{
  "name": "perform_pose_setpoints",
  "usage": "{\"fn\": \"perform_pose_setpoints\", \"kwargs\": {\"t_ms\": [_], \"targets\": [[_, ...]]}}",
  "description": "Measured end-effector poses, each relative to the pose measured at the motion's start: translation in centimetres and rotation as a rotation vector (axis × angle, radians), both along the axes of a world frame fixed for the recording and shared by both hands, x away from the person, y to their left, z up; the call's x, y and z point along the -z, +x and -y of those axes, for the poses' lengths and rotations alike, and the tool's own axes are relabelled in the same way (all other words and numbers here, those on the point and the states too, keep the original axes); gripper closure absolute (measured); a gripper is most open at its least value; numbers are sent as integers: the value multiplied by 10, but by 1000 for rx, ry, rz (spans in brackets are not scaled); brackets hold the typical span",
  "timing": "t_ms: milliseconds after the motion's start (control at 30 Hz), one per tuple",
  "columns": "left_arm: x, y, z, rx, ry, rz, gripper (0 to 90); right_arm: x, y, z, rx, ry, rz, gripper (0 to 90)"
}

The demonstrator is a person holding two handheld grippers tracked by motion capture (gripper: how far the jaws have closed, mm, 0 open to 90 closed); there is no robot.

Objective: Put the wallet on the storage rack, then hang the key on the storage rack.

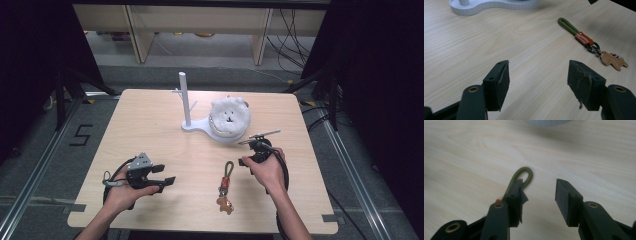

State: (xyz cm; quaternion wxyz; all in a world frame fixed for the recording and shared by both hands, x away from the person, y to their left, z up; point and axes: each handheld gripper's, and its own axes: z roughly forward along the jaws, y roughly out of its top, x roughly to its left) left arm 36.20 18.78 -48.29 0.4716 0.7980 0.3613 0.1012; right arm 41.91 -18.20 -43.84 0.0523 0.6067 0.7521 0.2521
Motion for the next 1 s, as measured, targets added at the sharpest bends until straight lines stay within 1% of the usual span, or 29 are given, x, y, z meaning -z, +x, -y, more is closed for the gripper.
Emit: {"fn": "perform_pose_setpoints", "kwargs": {"t_ms": [33, 67, 100, 133, 167, 200, 233, 267, 300, 333, 367, 400, 467, 500, 533, 567, 600, 633, 667, 700, 733, 767, 800, 900, 933, 967, 1000], "targets": [[1, 1, -1, -1, -9, 5, 336, 2, -1, 0, -25, -17, -2, 585], [1, 3, -2, -4, -6, 1, 336, 4, -4, -2, -42, -15, -14, 578], [1, 3, -2, -4, -6, 1, 336, 4, -4, -2, -42, -15, -14, 578], [1, 4, -2, -6, -4, -1, 336, 6, -8, -5, -44, -20, -34, 575], [0, 5, -3, -9, -8, 5, 336, 6, -10, -7, -44, -28, -39, 572], [0, 5, -3, -9, -8, 5, 336, 7, -11, -8, -68, -19, -31, 572], [-1, 6, -3, -13, -6, 1, 336, 7, -11, -8, -68, -19, -31, 572], [-1, 6, -3, -15, -7, 2, 336, 8, -13, -10, -49, -19, -48, 571], [-1, 5, -2, -14, -10, 4, 336, 9, -16, -13, -41, -13, -76, 572], [-1, 5, -2, -14, -10, 4, 336, 9, -16, -13, -41, -13, -76, 572], [-1, 4, -2, -12, -13, 7, 336, 9, -19, -15, -39, -7, -93, 572], [-1, 4, -2, -12, -13, 7, 336, 9, -20, -15, -50, -15, -88, 573], [-2, 1, -2, -18, -13, 8, 336, 9, -21, -16, -49, -7, -92, 574], [-1, 1, -3, -10, -14, 11, 336, 8, -21, -16, -57, -16, -97, 573], [-2, 1, -4, -4, -13, 10, 336, 7, -23, -21, -50, -20, -116, 573], [-1, 1, -5, -17, -14, 7, 336, 7, -23, -22, -57, -21, -109, 571], [-1, 1, -6, -20, -14, 9, 336, 7, -23, -25, -59, -17, -120, 571], [-1, 1, -6, -20, -14, 9, 336, 7, -23, -25, -59, -17, -120, 571], [-1, 2, -6, -26, -21, 9, 336, 8, -24, -30, -61, -32, -143, 568], [0, 2, -6, -24, -26, 9, 336, 8, -24, -30, -61, -32, -143, 568], [0, 3, -7, -26, -13, 13, 336, 10, -22, -33, -74, -42, -144, 567], [-1, 4, -7, -32, -13, 10, 335, 11, -21, -34, -84, -46, -156, 566], [-1, 5, -7, -26, -10, 6, 336, 11, -20, -35, -87, -49, -167, 564], [-2, 7, -6, -22, -7, 7, 335, 12, -18, -36, -95, -60, -172, 557], [-2, 7, -5, -19, -9, 9, 335, 12, -18, -37, -86, -58, -181, 553], [-2, 6, -4, -23, -9, 11, 335, 12, -18, -37, -79, -68, -186, 552], [-2, 6, -3, -18, -11, 8, 335, 13, -18, -37, -89, -60, -185, 551]]}}
